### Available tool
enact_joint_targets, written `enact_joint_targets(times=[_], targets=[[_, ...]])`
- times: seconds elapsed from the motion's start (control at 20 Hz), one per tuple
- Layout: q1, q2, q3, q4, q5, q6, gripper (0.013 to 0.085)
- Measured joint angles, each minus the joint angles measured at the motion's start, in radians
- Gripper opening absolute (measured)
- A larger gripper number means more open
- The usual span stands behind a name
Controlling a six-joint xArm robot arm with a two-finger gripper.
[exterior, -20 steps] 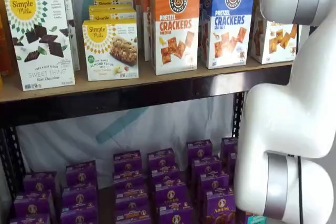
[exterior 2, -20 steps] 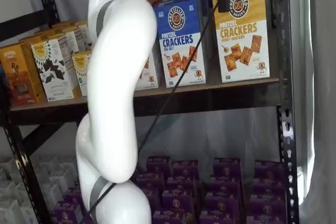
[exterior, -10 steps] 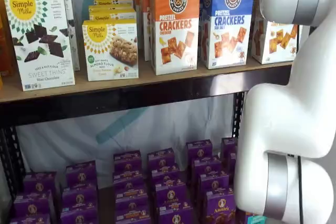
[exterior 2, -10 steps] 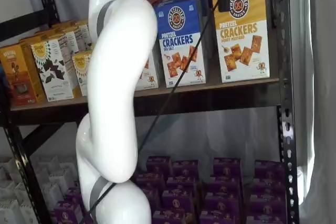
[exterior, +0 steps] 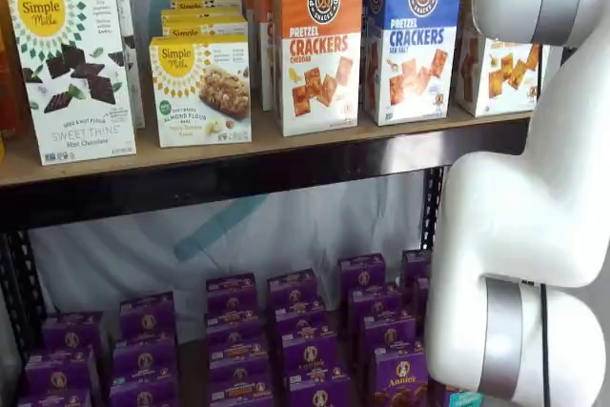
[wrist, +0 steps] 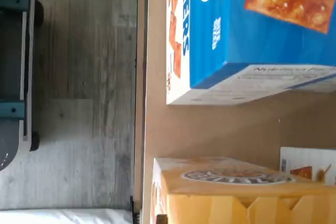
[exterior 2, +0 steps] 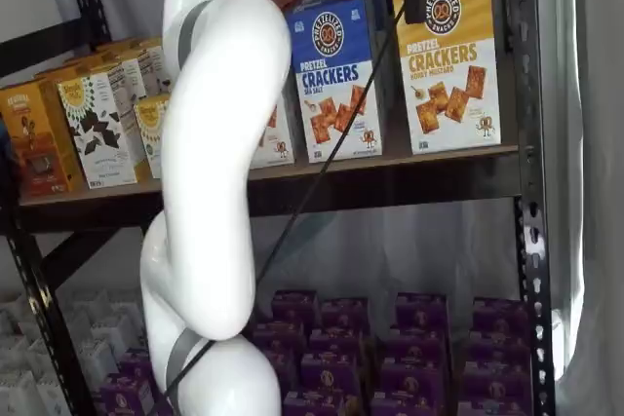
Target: Retrieve the yellow and white box located on the top shelf, the sixth one from the left
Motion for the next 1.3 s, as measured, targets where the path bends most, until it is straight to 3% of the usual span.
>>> enact_joint_targets(times=[0.35, 0.85, 1.3], targets=[[-0.001, -0.005, 0.0, 0.008, 0.006, 0.004, 0.061], [-0.024, -0.079, 0.073, 0.014, -0.006, -0.016, 0.061], [-0.057, -0.236, 0.237, 0.009, -0.006, -0.053, 0.061]])
